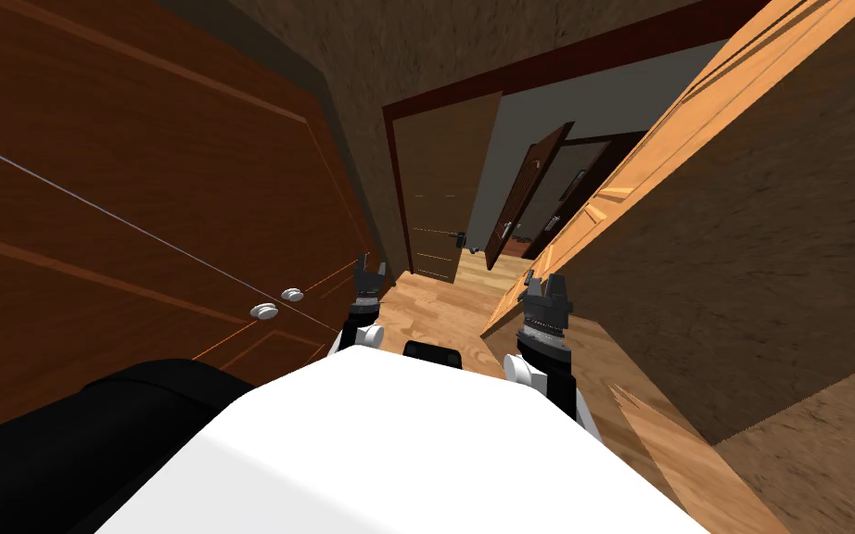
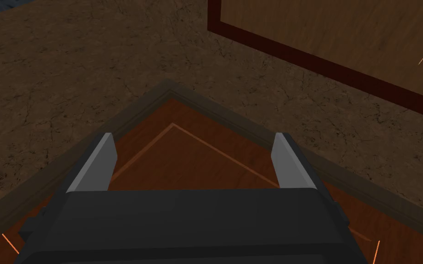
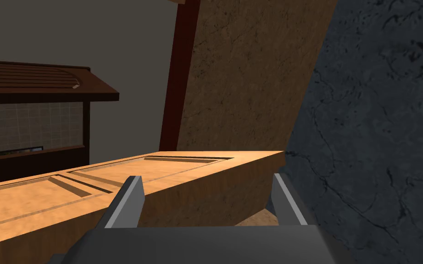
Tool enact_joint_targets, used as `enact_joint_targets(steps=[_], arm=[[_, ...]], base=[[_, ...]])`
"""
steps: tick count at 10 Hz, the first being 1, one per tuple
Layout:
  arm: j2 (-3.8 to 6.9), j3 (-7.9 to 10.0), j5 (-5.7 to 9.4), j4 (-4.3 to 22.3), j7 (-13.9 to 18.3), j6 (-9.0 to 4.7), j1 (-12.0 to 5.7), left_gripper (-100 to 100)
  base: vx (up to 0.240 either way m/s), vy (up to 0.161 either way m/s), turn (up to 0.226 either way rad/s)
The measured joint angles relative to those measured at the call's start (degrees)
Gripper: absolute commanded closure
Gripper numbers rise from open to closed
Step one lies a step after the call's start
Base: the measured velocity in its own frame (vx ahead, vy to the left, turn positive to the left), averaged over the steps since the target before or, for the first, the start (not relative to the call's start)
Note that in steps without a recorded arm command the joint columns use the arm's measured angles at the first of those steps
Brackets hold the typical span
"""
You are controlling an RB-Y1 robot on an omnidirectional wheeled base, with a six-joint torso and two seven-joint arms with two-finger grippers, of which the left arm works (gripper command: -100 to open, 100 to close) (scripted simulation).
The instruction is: Pull the door open
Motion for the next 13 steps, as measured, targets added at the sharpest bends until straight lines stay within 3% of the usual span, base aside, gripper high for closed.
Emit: enact_joint_targets(steps=[5,8,13], arm=[[1.32,-1.08,0.51,3.9,-1.3,0.85,-2.2,-100],[2.02,-2.04,0.9,7.1,-2.6,2.04,-4.44,-100],[3.43,-3.06,1.88,12.7,-4.1,2.69,-7.25,-100]], base=[[0.172,-0.046,-0.018],[0.156,-0.02,-0.021],[0.123,-0.028,-0.015]])
